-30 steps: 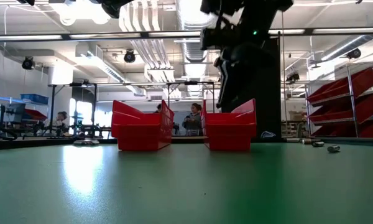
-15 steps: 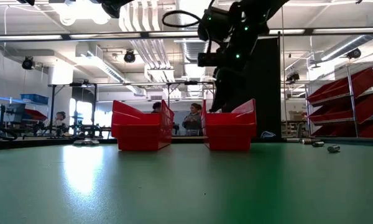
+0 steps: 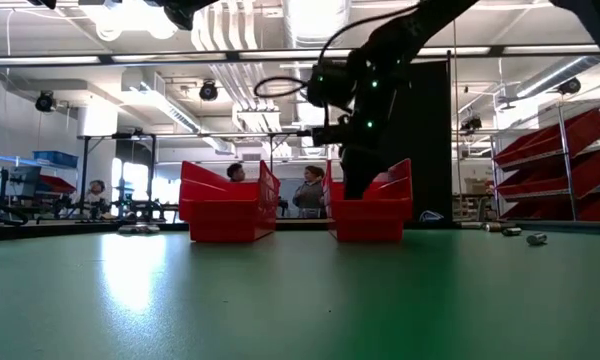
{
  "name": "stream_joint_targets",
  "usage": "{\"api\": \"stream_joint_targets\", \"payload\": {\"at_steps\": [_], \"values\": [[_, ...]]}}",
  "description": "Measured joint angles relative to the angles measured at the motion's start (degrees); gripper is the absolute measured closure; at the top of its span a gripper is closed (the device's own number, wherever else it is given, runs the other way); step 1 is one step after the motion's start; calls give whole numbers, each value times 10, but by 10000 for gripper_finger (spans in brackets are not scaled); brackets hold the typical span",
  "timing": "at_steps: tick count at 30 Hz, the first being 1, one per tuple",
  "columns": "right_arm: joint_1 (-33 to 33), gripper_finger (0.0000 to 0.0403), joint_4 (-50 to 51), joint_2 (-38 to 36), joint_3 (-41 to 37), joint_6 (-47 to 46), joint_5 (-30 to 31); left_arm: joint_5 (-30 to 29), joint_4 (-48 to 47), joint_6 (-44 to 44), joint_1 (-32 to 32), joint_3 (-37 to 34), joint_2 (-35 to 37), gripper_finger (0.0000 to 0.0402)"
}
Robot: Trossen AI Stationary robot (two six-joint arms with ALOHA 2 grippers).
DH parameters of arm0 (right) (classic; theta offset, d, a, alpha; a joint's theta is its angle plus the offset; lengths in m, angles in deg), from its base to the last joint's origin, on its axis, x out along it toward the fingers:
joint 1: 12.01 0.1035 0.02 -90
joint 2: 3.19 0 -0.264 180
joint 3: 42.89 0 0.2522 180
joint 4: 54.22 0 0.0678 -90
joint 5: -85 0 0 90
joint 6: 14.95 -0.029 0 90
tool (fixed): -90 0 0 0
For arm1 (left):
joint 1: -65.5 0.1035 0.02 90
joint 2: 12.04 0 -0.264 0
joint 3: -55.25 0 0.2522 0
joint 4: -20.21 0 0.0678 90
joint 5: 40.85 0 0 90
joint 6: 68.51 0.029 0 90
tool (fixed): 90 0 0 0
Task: Sort batteries
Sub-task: Put the silver battery into the right red bin
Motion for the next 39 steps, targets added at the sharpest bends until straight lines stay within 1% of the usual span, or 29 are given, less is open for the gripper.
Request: {"api": "stream_joint_targets", "payload": {"at_steps": [6,15,26,29,34,39], "values": [[-13,374,-9,29,5,7,-2,0,-1,0,0,0,0,252],[-13,374,-20,64,17,19,0,0,-2,0,0,0,-1,252],[-13,371,-27,66,16,12,1,0,-2,0,0,0,-1,252],[-13,354,-28,66,16,11,-1,0,0,0,0,0,-1,252],[-13,301,-28,63,15,4,-2,0,0,0,0,0,-1,252],[-12,257,-25,41,13,5,1,0,0,0,0,0,-1,252]]}}
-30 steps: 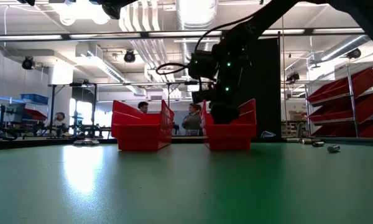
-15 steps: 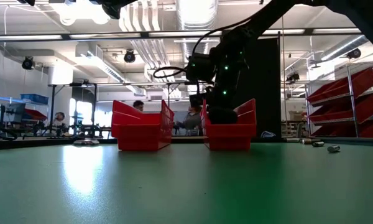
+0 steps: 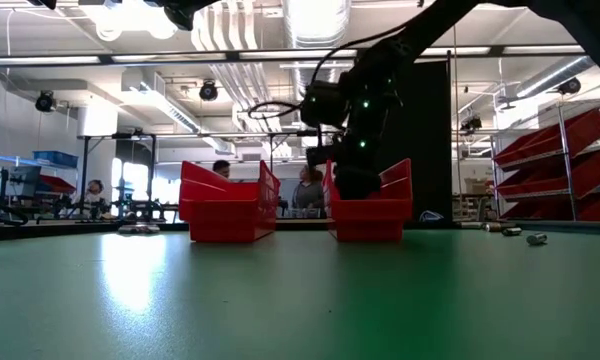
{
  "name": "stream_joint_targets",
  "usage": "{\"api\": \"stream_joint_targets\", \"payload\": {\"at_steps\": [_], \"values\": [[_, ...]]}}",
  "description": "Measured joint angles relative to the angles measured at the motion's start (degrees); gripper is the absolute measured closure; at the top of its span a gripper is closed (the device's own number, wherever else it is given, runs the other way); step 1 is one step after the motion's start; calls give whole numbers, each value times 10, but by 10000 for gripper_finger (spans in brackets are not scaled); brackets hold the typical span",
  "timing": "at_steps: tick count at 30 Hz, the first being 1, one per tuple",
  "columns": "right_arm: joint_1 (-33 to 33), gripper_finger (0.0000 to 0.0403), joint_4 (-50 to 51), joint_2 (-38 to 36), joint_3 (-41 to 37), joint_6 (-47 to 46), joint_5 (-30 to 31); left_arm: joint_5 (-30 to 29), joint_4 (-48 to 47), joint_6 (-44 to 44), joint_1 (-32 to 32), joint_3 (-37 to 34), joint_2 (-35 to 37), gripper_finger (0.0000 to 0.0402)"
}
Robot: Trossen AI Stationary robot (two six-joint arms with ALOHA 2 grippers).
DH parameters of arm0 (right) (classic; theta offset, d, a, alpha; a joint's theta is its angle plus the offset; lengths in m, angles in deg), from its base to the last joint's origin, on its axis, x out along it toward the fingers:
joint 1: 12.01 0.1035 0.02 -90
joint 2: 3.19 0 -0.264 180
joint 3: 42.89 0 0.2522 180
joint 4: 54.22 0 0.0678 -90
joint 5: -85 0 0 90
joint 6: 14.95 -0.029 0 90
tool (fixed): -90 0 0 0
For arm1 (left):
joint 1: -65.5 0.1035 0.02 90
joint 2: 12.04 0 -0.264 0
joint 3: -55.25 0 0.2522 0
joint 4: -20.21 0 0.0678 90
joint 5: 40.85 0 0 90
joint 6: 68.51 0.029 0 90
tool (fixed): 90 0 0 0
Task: Sort batteries
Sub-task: Put the silver battery into the right red bin
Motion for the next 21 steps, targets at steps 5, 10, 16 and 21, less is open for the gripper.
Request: {"api": "stream_joint_targets", "payload": {"at_steps": [5,10,16,21], "values": [[1,229,1,-41,0,-6,5,0,0,0,0,0,0,252],[4,214,13,-100,1,-21,5,0,-2,0,0,0,0,252],[29,214,73,-179,-1,-28,5,0,-2,0,0,0,0,252],[68,221,134,-245,-31,-40,4,0,-2,0,0,0,-1,252]]}}
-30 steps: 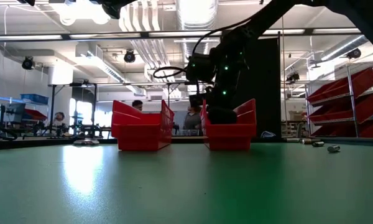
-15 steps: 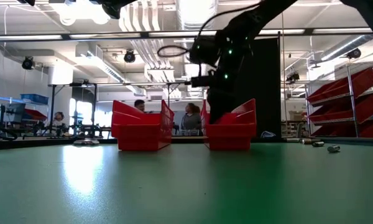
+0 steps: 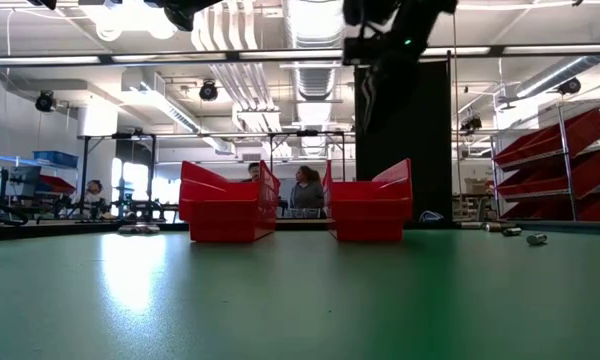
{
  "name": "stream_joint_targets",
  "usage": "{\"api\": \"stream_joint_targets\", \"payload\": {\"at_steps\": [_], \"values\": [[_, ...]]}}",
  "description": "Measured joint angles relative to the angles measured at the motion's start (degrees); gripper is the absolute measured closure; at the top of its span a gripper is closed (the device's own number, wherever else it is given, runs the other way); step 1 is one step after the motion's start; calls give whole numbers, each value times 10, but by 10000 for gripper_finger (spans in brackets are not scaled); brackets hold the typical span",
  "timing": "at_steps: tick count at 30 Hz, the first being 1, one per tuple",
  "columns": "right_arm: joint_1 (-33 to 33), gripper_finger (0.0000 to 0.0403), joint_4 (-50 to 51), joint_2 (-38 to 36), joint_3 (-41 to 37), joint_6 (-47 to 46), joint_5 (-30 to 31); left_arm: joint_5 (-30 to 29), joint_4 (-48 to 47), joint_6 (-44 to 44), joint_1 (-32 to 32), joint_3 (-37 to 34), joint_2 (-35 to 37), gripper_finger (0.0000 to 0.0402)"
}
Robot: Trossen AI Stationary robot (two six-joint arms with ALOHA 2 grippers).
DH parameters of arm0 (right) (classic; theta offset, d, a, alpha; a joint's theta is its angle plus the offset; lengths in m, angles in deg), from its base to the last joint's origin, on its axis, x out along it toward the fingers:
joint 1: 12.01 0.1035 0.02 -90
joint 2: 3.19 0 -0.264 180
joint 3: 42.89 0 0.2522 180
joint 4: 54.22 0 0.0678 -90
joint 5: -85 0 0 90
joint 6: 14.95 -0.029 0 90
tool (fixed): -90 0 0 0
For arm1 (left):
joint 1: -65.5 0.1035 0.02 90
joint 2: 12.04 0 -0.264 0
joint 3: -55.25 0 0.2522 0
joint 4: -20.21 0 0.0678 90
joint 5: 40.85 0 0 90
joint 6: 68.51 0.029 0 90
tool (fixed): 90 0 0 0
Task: Sort batteries
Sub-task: Put the silver battery into the right red bin
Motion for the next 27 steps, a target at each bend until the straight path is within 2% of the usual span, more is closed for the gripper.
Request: {"api": "stream_joint_targets", "payload": {"at_steps": [7,15,22,27], "values": [[64,231,90,-78,-84,-71,-2,0,1,0,0,0,0,252],[153,239,85,-143,-213,-180,-43,0,4,0,0,0,0,252],[199,252,31,-143,-319,-205,-42,0,6,0,0,0,0,252],[204,266,13,-117,-335,-199,-45,0,7,-4,0,0,0,252]]}}
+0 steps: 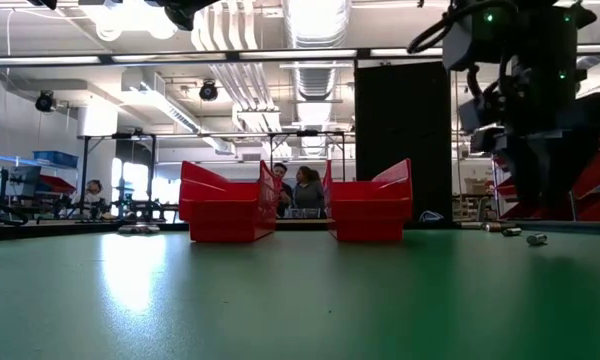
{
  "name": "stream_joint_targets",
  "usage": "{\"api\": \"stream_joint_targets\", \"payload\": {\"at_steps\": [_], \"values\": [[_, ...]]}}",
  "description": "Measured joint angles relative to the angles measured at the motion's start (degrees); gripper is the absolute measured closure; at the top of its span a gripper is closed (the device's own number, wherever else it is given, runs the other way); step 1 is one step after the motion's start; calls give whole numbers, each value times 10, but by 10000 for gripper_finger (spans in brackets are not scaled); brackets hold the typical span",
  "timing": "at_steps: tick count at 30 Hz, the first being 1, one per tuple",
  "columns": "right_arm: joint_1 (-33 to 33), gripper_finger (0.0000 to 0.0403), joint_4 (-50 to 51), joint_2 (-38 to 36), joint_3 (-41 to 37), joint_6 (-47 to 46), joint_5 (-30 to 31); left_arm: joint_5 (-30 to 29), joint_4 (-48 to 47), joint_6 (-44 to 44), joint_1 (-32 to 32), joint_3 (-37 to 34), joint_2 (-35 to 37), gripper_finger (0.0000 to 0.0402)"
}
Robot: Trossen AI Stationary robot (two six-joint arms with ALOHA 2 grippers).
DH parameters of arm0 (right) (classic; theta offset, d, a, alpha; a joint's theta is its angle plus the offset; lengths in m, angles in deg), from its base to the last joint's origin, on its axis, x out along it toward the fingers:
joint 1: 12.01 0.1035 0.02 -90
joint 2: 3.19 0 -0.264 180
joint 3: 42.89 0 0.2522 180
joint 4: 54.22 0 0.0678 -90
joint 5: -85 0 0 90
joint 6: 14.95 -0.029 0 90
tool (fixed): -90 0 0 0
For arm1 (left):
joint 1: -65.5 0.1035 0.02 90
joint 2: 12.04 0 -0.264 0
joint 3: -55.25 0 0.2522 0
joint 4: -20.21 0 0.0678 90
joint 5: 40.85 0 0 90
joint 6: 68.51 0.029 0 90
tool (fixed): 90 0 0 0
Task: Sort batteries
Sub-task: Put the silver battery into the right red bin
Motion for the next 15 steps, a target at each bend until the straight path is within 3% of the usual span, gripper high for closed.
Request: {"api": "stream_joint_targets", "payload": {"at_steps": [15], "values": [[0,326,-38,104,1,52,-13,-7,3,5,0,0,-14,252]]}}
